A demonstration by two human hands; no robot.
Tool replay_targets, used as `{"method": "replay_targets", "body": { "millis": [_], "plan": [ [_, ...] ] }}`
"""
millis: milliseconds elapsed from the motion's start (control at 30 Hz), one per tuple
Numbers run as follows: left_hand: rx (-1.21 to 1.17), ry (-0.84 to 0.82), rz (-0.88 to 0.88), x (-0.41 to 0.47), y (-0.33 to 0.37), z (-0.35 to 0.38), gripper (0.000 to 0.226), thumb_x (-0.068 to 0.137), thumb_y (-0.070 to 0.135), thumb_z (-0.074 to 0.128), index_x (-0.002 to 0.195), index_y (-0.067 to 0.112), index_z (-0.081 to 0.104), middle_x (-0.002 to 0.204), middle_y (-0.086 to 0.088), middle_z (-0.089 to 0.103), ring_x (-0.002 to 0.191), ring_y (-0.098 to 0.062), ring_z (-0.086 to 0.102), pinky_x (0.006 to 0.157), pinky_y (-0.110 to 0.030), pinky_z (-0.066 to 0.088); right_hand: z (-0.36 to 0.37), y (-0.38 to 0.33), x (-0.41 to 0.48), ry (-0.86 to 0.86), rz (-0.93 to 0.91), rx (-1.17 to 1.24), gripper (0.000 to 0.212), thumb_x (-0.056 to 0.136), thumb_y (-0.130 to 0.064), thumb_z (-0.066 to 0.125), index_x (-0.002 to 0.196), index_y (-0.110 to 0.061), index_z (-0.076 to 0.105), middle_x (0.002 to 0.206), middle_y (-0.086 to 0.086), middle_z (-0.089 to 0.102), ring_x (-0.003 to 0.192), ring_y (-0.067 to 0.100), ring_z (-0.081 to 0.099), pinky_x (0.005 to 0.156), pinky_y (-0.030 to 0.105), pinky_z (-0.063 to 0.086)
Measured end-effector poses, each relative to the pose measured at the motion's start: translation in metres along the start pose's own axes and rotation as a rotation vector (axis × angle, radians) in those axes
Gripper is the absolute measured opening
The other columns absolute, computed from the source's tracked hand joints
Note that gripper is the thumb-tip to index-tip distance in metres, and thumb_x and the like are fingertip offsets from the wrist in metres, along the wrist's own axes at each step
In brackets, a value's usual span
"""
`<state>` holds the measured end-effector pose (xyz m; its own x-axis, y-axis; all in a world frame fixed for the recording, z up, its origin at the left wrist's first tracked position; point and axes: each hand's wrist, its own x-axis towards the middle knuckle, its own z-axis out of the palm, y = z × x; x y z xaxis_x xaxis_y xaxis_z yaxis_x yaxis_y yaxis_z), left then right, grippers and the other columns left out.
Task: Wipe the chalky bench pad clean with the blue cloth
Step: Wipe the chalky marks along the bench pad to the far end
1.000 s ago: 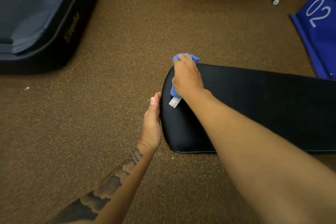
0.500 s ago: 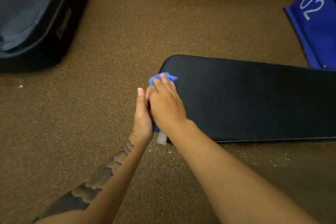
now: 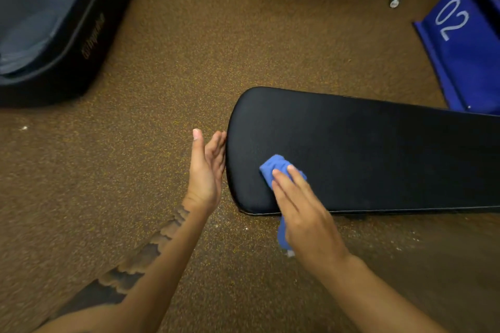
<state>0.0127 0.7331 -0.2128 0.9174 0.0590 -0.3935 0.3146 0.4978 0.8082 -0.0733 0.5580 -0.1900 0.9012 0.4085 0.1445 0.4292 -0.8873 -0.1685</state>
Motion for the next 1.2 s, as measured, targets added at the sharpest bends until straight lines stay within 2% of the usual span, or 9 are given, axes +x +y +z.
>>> {"method": "replay_targets", "body": {
  "millis": [167,333,467,633,767,800,900,1033,1200],
  "plan": [
    [-0.004,0.018,-0.001,-0.003,-0.001,0.004,0.081,0.093,0.065,0.015,0.147,0.006,0.031,0.148,-0.004,0.044,0.133,-0.013,0.043,0.115,-0.03,0.028,0.02,-0.022,0.056,0.188,0.202,0.14,0.046,0.081,0.003,0.032,0.12,0.008,0.056,0.127,0.02,0.056,0.127,0.037,0.045,0.102,0.046,0.041],
    [-0.051,0.03,-0.027,-0.002,0.0,0.006,0.081,0.093,0.066,0.019,0.145,0.007,0.036,0.146,-0.005,0.047,0.131,-0.015,0.046,0.115,-0.035,0.029,0.027,-0.069,0.047,0.179,0.108,0.137,0.039,0.087,0.0,0.036,0.118,0.007,0.058,0.125,0.019,0.058,0.125,0.036,0.047,0.102,0.044,0.042],
    [0.002,0.047,-0.005,-0.004,0.0,0.008,0.08,0.095,0.064,0.015,0.147,0.006,0.03,0.149,-0.005,0.042,0.135,-0.013,0.041,0.116,-0.032,0.026,0.018,-0.027,0.018,0.175,0.09,0.099,0.039,0.087,0.003,0.034,0.119,0.009,0.056,0.128,0.021,0.055,0.125,0.038,0.046,0.1,0.047,0.042],
    [0.029,0.037,0.001,-0.004,0.0,0.006,0.083,0.091,0.067,0.019,0.148,0.008,0.03,0.15,-0.003,0.042,0.135,-0.011,0.041,0.117,-0.033,0.025,0.009,0.039,0.049,0.225,0.282,0.19,0.046,0.076,0.009,0.047,0.121,0.007,0.055,0.128,0.021,0.054,0.124,0.039,0.047,0.098,0.047,0.045],
    [0.016,0.045,0.001,-0.002,-0.003,0.006,0.081,0.091,0.065,0.019,0.147,0.007,0.031,0.149,-0.003,0.042,0.135,-0.012,0.041,0.117,-0.033,0.025,0.004,0.029,0.083,0.251,0.3,0.285,0.047,0.078,0.005,0.039,0.123,0.006,0.053,0.13,0.022,0.052,0.124,0.036,0.047,0.107,0.034,0.033],
    [0.016,0.044,-0.001,-0.002,-0.003,0.006,0.081,0.091,0.065,0.019,0.147,0.007,0.031,0.149,-0.003,0.042,0.135,-0.012,0.041,0.117,-0.034,0.025,0.006,0.023,0.079,0.221,0.265,0.287,0.049,0.08,0.003,0.037,0.126,0.005,0.051,0.133,0.022,0.049,0.127,0.035,0.044,0.109,0.034,0.029],
    [0.031,0.027,0.002,-0.005,-0.001,0.007,0.092,0.08,0.071,0.026,0.147,0.009,0.032,0.149,-0.002,0.042,0.135,-0.011,0.042,0.116,-0.033,0.026,0.013,0.01,0.057,0.014,0.172,0.175,0.051,0.09,-0.011,0.034,0.141,-0.006,0.034,0.15,0.012,0.03,0.142,0.027,0.02,0.111,0.044,0.027],
    [0.051,0.017,0.011,-0.006,0.0,0.008,0.096,0.074,0.072,0.029,0.147,0.01,0.032,0.15,-0.001,0.041,0.135,-0.01,0.04,0.114,-0.028,0.028,0.014,0.002,0.072,-0.103,0.243,0.054,0.06,0.094,-0.037,0.035,0.146,-0.012,0.02,0.156,0.011,0.01,0.144,0.033,0.0,0.116,0.05,0.012],
    [0.054,0.026,0.02,-0.004,-0.006,0.005,0.087,0.086,0.071,0.026,0.148,0.01,0.031,0.151,-0.001,0.039,0.136,-0.01,0.039,0.116,-0.031,0.027,0.018,-0.009,0.111,-0.145,0.327,0.054,0.067,0.088,-0.016,0.045,0.147,-0.01,0.014,0.156,0.016,-0.007,0.14,0.042,-0.011,0.115,0.052,0.006]
  ]
}}
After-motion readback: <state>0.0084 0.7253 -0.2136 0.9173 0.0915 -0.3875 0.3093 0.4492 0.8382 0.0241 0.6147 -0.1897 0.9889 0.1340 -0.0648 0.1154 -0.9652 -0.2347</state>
